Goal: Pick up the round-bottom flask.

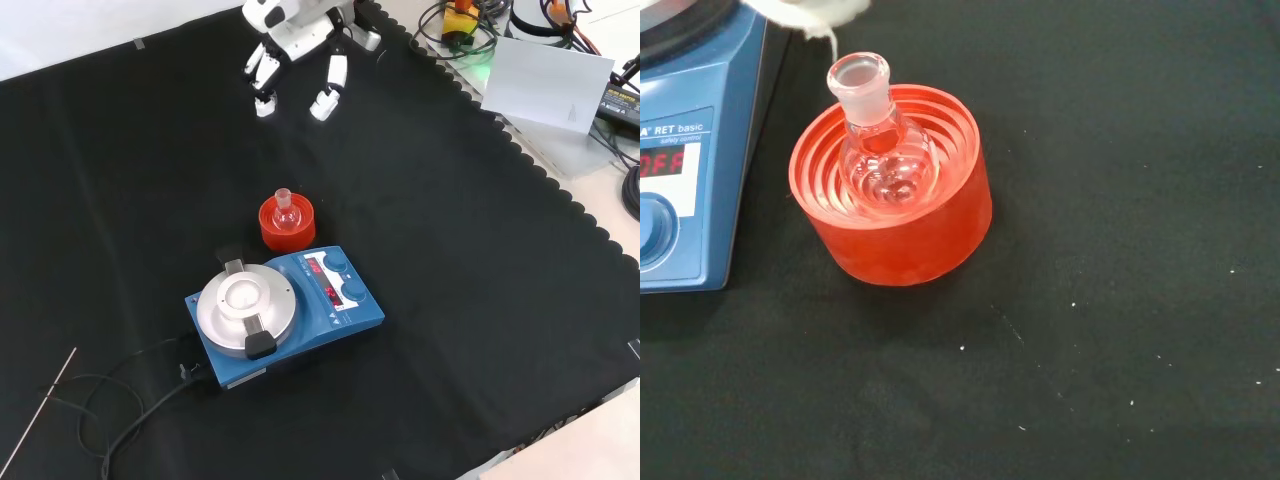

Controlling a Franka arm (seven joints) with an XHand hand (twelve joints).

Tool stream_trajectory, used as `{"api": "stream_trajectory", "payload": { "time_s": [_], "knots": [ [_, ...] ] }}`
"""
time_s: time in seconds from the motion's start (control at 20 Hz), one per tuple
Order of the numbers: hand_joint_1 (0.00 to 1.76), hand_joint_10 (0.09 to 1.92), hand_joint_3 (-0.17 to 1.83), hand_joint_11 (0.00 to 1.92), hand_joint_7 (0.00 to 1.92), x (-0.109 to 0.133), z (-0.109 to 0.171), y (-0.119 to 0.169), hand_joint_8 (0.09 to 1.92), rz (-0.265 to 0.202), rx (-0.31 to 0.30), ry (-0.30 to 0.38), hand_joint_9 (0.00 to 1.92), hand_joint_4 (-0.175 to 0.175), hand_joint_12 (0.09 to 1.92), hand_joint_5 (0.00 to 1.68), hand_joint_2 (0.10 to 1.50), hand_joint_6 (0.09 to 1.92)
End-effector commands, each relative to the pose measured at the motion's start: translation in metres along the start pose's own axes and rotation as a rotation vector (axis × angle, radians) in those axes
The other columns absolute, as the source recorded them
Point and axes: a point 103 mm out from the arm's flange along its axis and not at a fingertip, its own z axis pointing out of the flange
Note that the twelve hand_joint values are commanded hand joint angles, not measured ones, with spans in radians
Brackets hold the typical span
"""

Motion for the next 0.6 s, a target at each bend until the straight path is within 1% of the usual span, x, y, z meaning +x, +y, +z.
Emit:
{"api": "stream_trajectory", "payload": {
  "time_s": [0.05, 0.3, 0.5, 0.55, 0.6],
  "knots": [
    [0.8, 0.83, 0.5, 0.41, 0.57, -0.004, 0.033, 0.022, 0.78, -0.033, 0.043, 0.045, 0.72, -0.086, 1.38, 0.38, 0.71, 0.91],
    [0.8, 0.84, 0.5, 0.41, 0.57, -0.008, 0.05, 0.032, 0.78, -0.042, 0.066, 0.061, 0.72, -0.087, 1.38, 0.38, 0.71, 0.91],
    [0.8, 0.84, 0.5, 0.41, 0.57, -0.012, 0.062, 0.039, 0.79, -0.036, 0.086, 0.071, 0.72, -0.087, 1.38, 0.38, 0.71, 0.91],
    [0.81, 0.84, 0.51, 0.41, 0.57, -0.012, 0.064, 0.04, 0.79, -0.042, 0.091, 0.085, 0.72, -0.088, 1.38, 0.38, 0.71, 0.91],
    [0.81, 0.84, 0.51, 0.41, 0.57, -0.014, 0.066, 0.042, 0.79, -0.059, 0.102, 0.125, 0.72, -0.088, 1.38, 0.38, 0.71, 0.91]
  ]
}}
